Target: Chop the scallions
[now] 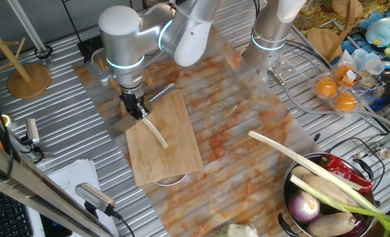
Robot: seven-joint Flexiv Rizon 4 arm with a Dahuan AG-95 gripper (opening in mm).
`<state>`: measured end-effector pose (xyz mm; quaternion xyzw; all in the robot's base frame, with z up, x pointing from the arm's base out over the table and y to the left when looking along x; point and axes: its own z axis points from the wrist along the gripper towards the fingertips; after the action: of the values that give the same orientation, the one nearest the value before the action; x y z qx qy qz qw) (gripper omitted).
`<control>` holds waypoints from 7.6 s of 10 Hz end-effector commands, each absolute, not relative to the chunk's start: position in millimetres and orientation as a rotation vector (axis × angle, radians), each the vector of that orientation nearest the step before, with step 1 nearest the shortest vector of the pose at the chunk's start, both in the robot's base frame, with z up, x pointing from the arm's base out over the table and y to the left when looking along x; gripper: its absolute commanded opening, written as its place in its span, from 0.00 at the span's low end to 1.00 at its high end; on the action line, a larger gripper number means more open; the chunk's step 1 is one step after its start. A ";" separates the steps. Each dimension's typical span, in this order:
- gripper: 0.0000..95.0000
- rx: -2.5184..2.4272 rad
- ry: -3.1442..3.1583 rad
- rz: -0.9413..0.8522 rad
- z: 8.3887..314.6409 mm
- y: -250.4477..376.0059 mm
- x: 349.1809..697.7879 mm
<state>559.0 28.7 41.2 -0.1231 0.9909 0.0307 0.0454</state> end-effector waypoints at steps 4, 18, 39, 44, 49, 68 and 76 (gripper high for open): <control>0.00 -0.442 3.039 -0.001 13.8 26.0 554.9; 0.00 -0.387 3.103 0.053 23.5 14.4 528.5; 0.00 -0.165 3.113 0.071 76.9 21.7 549.6; 0.00 -0.097 3.122 0.087 82.4 27.1 541.4; 0.00 -0.082 3.110 0.083 68.7 30.2 532.3; 0.00 -0.092 3.080 0.048 73.6 43.8 522.1; 0.00 -0.172 3.053 -0.022 80.2 20.3 518.4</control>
<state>516.7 19.4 81.2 -0.0584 0.9972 -0.0088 0.0452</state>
